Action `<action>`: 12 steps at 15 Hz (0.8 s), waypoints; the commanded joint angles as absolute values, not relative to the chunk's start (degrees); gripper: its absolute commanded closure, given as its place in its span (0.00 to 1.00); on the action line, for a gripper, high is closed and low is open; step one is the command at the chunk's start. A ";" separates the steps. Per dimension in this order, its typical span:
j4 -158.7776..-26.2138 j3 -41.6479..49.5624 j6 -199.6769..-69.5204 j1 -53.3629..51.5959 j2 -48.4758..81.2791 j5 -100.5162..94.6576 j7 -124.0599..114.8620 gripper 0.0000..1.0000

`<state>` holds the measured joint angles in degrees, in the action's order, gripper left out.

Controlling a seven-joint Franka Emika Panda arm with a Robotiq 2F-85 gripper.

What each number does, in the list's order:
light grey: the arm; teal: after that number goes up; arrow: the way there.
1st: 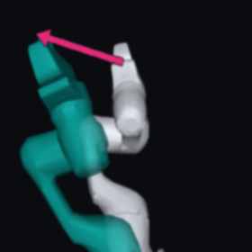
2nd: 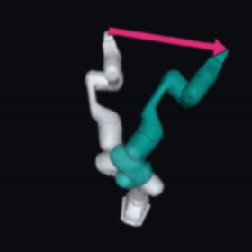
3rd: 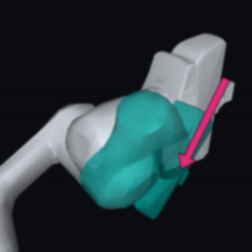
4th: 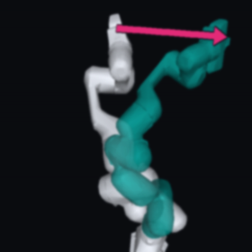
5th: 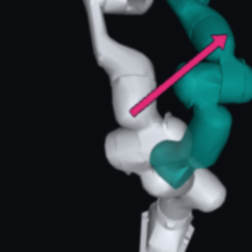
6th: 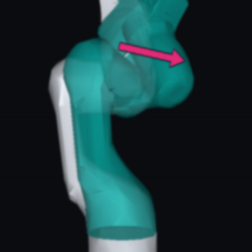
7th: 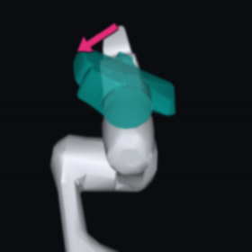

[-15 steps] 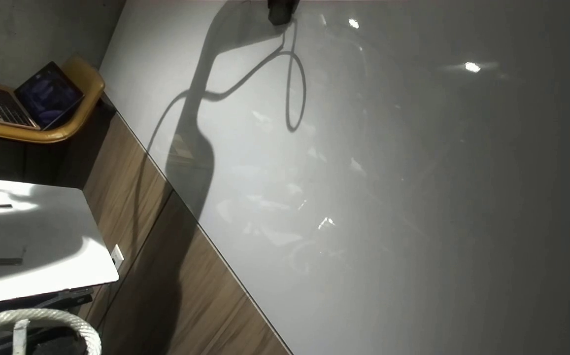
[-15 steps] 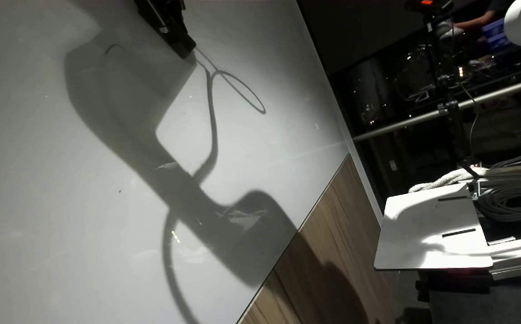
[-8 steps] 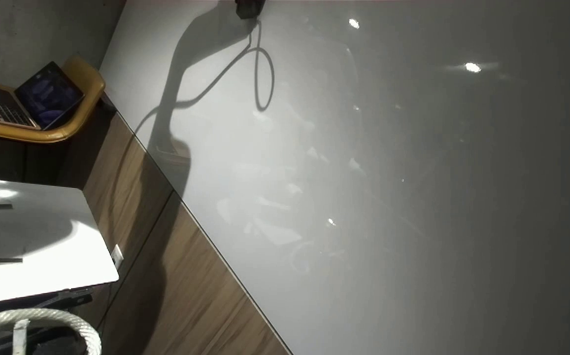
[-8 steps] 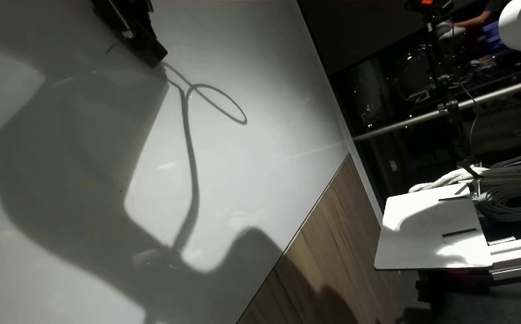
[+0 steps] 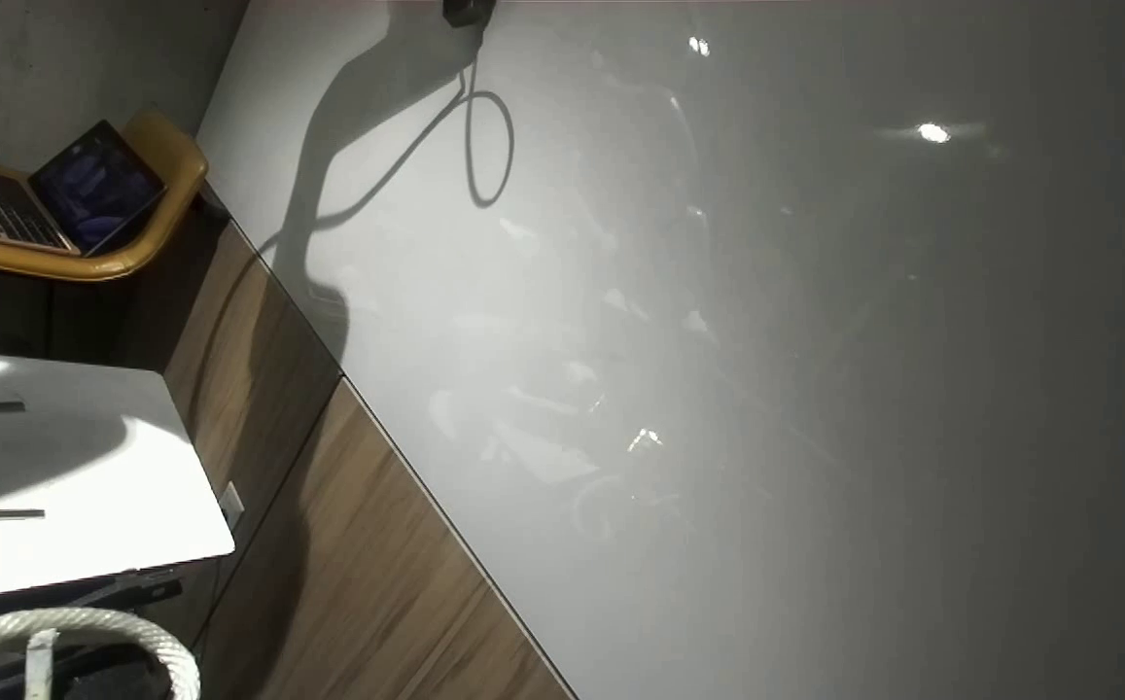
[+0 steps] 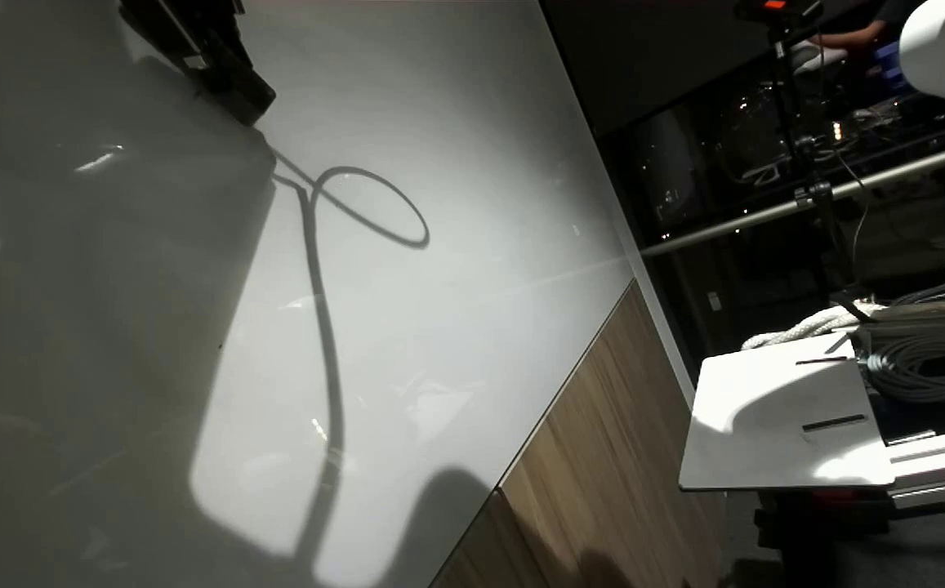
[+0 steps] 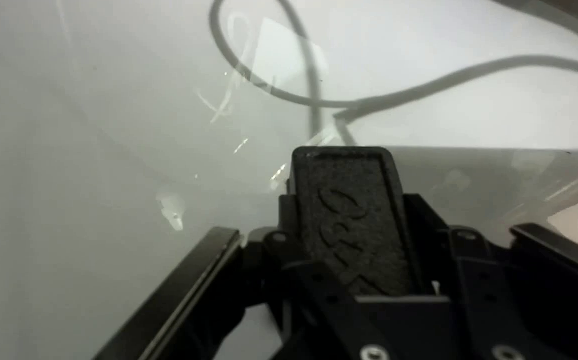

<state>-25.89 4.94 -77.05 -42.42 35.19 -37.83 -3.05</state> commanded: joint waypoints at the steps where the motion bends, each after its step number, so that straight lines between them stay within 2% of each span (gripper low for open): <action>1: -26.04 6.30 -80.37 -45.70 33.84 -39.66 -3.98 0.71; 5: -25.97 7.01 -84.30 -46.12 32.51 -41.52 -2.76 0.71; 12: -25.73 6.19 -92.89 -37.09 30.37 -37.27 -0.21 0.71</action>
<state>-25.50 6.71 -88.68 -41.44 30.92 -39.72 -1.98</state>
